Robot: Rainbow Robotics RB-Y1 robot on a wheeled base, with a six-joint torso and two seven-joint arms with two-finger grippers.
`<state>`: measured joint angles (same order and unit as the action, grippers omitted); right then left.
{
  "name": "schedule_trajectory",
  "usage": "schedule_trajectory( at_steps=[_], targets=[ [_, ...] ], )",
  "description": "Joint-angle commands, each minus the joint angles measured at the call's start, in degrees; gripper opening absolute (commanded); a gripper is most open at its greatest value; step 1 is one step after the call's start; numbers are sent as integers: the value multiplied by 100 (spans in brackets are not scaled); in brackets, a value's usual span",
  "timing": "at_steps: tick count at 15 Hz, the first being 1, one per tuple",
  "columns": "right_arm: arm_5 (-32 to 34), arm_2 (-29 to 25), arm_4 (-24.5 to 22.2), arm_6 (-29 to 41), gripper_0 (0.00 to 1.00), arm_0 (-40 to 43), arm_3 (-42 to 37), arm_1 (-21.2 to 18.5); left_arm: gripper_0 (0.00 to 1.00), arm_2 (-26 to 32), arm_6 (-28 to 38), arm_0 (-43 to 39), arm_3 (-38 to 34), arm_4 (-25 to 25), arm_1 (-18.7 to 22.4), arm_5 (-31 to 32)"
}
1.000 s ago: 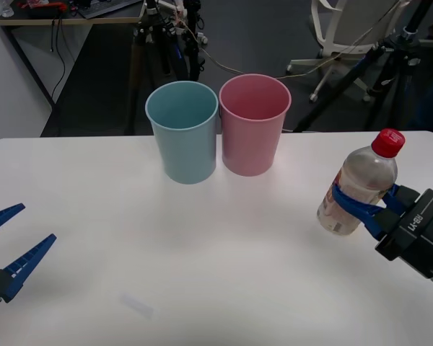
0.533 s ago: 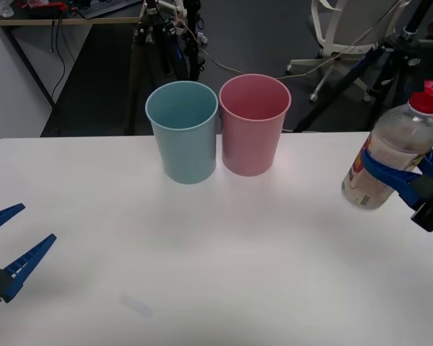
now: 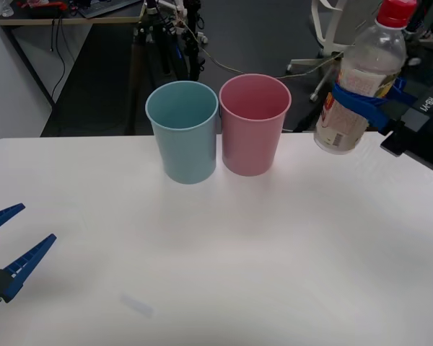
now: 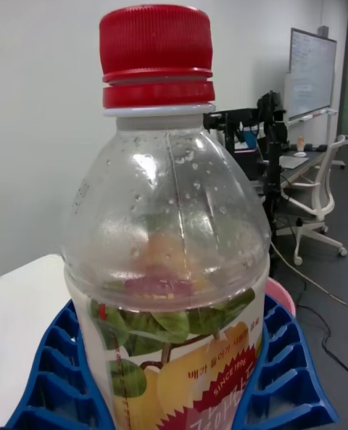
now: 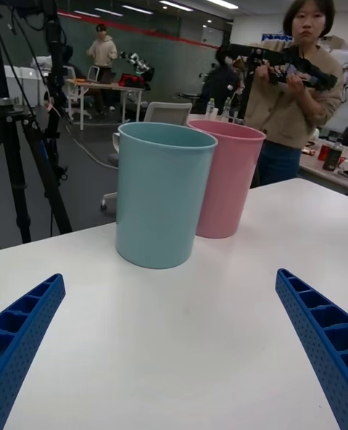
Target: Grasp the object on the table and drop it into the matching bin: aluminum can to the light blue bin, PET bottle to the pink bin.
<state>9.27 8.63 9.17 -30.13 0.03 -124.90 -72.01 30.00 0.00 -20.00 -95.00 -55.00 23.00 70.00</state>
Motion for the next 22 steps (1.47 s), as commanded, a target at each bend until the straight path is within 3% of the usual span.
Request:
schedule_trajectory(
  at_steps=[1, 5, 9, 17, 22],
  targets=[
    [-127, 1079, 182, 51, 0, -1453, 660, 2, 100, 0, 0, 0, 0, 0, 0, 0],
    [-242, 2380, 287, 103, 0, -3167, 1697, 416, 100, 0, 0, 0, 0, 0, 0, 0],
    [-338, 3268, 287, 103, 0, -4397, 2814, 1048, 100, 0, 0, 0, 0, 0, 0, 0],
    [-338, 3821, 103, 33, 0, -5558, 4809, 2367, 100, 0, 0, 0, 0, 0, 0, 0],
    [-329, 3821, -73, 7, 0, -5619, 5108, 2595, 100, 0, 0, 0, 0, 0, 0, 0]
  ],
)
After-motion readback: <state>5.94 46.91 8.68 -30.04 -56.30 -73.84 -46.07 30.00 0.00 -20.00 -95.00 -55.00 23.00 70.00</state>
